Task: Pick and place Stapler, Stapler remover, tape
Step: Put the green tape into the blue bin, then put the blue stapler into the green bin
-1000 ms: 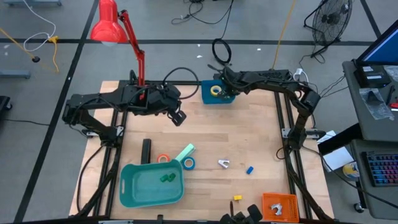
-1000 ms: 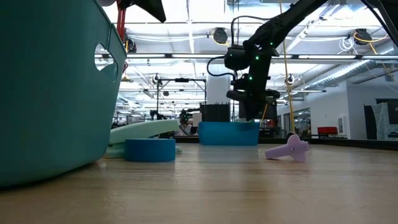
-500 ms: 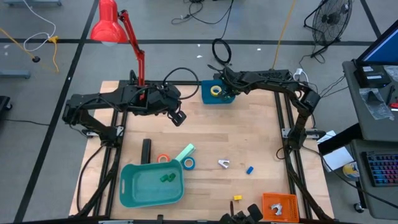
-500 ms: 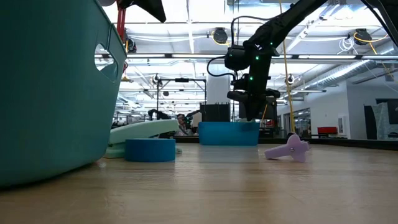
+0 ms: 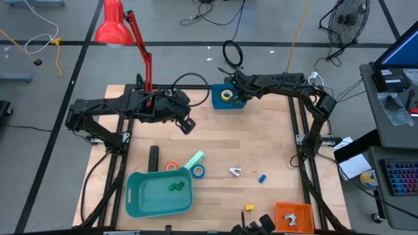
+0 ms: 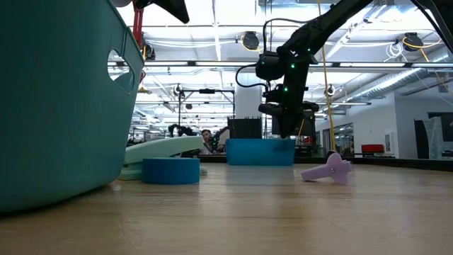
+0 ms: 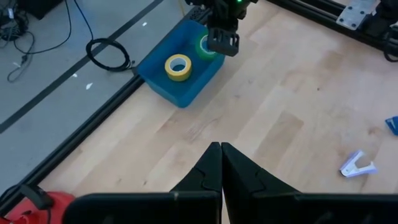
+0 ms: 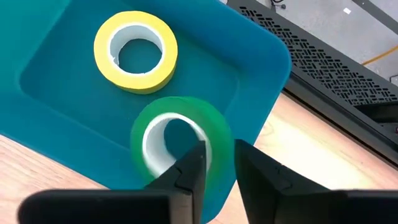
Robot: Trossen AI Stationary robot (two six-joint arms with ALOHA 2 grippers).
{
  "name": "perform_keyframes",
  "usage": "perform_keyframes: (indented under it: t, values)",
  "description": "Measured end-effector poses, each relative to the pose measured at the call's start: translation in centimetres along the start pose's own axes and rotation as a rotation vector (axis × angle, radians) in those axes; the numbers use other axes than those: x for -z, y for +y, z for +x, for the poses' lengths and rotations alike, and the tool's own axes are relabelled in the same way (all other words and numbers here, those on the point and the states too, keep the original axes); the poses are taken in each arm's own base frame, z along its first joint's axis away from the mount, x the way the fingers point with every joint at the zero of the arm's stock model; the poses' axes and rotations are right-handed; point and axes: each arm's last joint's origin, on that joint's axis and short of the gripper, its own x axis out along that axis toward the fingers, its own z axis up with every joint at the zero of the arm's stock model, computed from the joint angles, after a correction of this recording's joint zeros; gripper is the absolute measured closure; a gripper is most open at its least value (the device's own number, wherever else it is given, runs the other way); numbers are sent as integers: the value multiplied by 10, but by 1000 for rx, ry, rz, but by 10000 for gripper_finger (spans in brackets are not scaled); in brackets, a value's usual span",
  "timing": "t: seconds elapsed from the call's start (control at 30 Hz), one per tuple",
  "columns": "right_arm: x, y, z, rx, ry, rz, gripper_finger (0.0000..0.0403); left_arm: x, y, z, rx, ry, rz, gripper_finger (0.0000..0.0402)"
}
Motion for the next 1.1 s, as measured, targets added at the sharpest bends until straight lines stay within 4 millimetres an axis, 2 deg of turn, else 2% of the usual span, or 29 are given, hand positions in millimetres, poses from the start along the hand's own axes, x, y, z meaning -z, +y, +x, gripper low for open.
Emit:
perform_keyframes:
  t: [0.23, 0.47, 0.57, 0.67, 0.83, 0.97, 1.1]
  values:
    - [-1, 0, 0, -3, -8, 3, 295, 1, -3, -1, -5, -7, 9, 401]
    - [-3, 1, 0, -14, -29, 9, 297, 2, -4, -2, -1, -6, 21, 401]
    - [-4, 3, -4, -71, -35, 13, 303, 2, -4, -2, -1, -6, 28, 401]
    - [-6, 10, -9, -203, -48, 12, 308, 2, -4, -2, 0, -7, 37, 401]
    - [-7, 28, -37, -474, -104, -75, 319, -1, -3, -1, 3, -26, 32, 401]
    - [5, 45, -76, -610, -146, -184, 340, -5, -4, -1, 17, -62, 33, 401]
    - [26, 55, -122, -670, -181, -277, 389, -7, -3, 0, 23, -68, 32, 401]
